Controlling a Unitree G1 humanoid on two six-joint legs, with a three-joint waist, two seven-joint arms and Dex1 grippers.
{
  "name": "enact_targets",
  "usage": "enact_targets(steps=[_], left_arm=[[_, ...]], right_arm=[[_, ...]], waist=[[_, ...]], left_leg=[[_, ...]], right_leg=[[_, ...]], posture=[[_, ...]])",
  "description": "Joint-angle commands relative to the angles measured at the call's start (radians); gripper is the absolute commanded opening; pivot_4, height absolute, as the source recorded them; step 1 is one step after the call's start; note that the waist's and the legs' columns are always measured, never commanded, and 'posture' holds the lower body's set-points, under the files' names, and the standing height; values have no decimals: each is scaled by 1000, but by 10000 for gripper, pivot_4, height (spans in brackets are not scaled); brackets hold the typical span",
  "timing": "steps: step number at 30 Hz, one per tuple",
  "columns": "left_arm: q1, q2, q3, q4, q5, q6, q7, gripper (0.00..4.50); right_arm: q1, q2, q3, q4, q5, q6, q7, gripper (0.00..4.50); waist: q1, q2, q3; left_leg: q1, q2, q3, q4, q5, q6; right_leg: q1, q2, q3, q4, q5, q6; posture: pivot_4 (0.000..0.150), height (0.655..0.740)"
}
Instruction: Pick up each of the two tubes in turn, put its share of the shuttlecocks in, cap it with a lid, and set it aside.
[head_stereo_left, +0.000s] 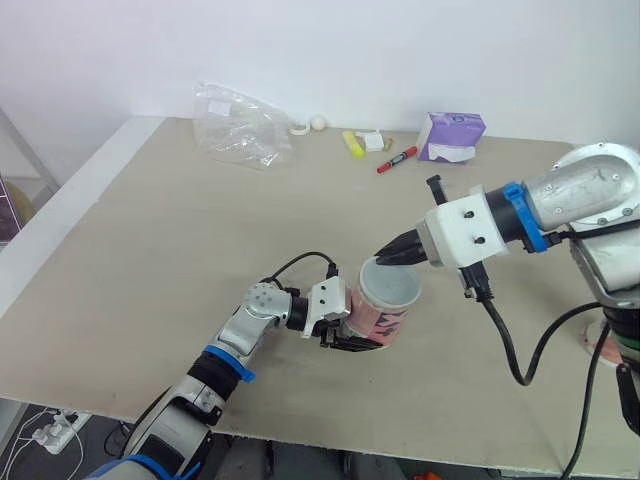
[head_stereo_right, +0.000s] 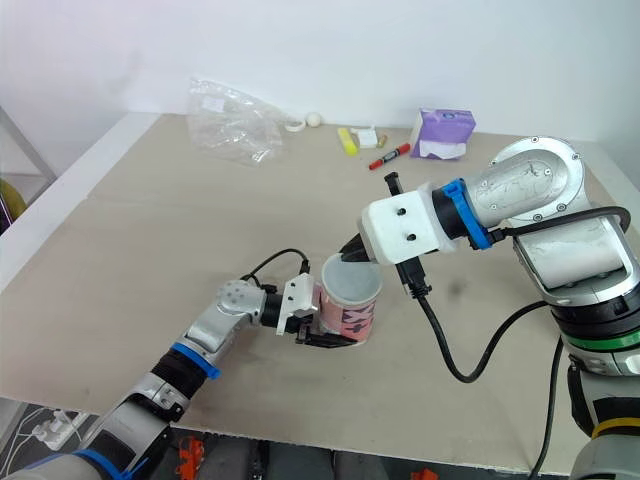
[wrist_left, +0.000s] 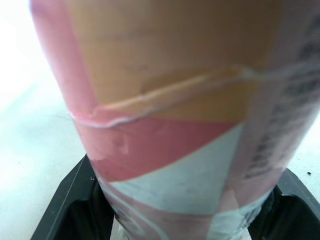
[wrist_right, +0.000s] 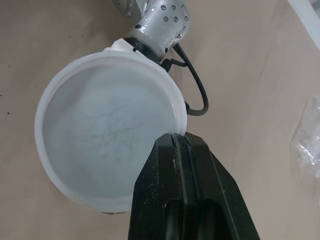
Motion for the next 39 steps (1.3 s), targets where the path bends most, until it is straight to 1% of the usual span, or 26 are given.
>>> enact_targets(steps=[1, 3, 5, 9, 15, 18, 19, 20, 23, 27, 34, 39], left_arm=[[12, 19, 2, 15, 32, 26, 36, 28640], [13, 20, 2, 14, 33, 29, 37, 28640], [15, 20, 2, 12, 32, 32, 38, 28640], [18, 22, 0, 7, 31, 36, 38, 28640], [14, 20, 3, 2, 26, 46, 43, 28640], [12, 18, 6, 3, 21, 49, 43, 28640], [11, 17, 6, 3, 20, 50, 42, 28640], [11, 16, 6, 3, 19, 52, 43, 28640], [7, 12, 4, 1, 18, 59, 40, 28640], [0, 10, 7, 6, 19, 64, 41, 28640], [-7, 9, 13, 9, 19, 67, 50, 28640], [-4, 11, 11, 2, 20, 71, 56, 28640]], right_arm=[[2, -14, -14, -12, 7, 12, 25, 3217], [4, -9, -21, -10, 5, 4, 15, 9360], [2, -3, -33, -6, 4, -1, 0, 17506], [-15, 2, -73, 6, 34, 44, -30, 17506], [-7, -12, -193, -28, 189, 262, -91, 17506], [50, -5, -246, -86, 304, 387, -123, 9964], [65, -3, -254, -100, 324, 417, -138, 4019], [82, -4, -253, -114, 331, 427, -148, 1877], [149, -7, -206, -157, 319, 439, -168, 1877], [180, -23, -130, -158, 244, 394, -163, 1877], [166, -50, -13, -105, 119, 330, -122, 1877], [163, -51, 37, -70, 85, 332, -102, 1877]], waist=[[0, 0, 0], [0, 0, 0], [0, 0, 0], [0, 0, 0], [0, 0, 0], [0, -1, 0], [0, 0, 0], [0, 0, 0], [0, -1, 0], [0, -1, 0], [-2, -2, -1], [-2, -5, -3]], left_leg=[[0, 0, 0, 0, 0, 0], [0, 0, 0, 0, 0, 0], [0, 0, 0, 0, 0, 0], [0, 0, 0, 0, 0, 0], [0, 0, 0, 0, 0, 0], [0, 0, -1, 0, 0, 0], [0, 0, -1, 0, 0, 0], [0, 0, -1, 0, 0, 0], [0, 0, -1, 0, 0, 0], [0, 0, 0, 0, 0, 0], [1, 0, 0, 0, 0, 0], [5, 1, 0, 0, 0, 0]], right_leg=[[0, 0, 0, 0, 0, 0], [0, 0, 0, 0, 0, 0], [0, 0, 0, 0, 0, 0], [0, 0, 0, 0, 0, 0], [0, 0, 0, 0, 0, 0], [0, 0, 0, 0, 0, -1], [0, 0, 0, 0, 0, -1], [0, 0, 0, 0, 0, -1], [0, 0, 0, 0, 0, 0], [0, 0, 0, 0, 0, 0], [0, 0, 0, 0, 0, 0], [3, 0, 0, 0, 0, 0]], posture=[[1500, 7400], [1500, 7400], [1500, 7400], [1500, 7400], [1500, 7400], [1500, 7400], [1500, 7400], [1500, 7400], [1500, 7400], [1500, 7400], [1500, 7400], [1500, 7400]])
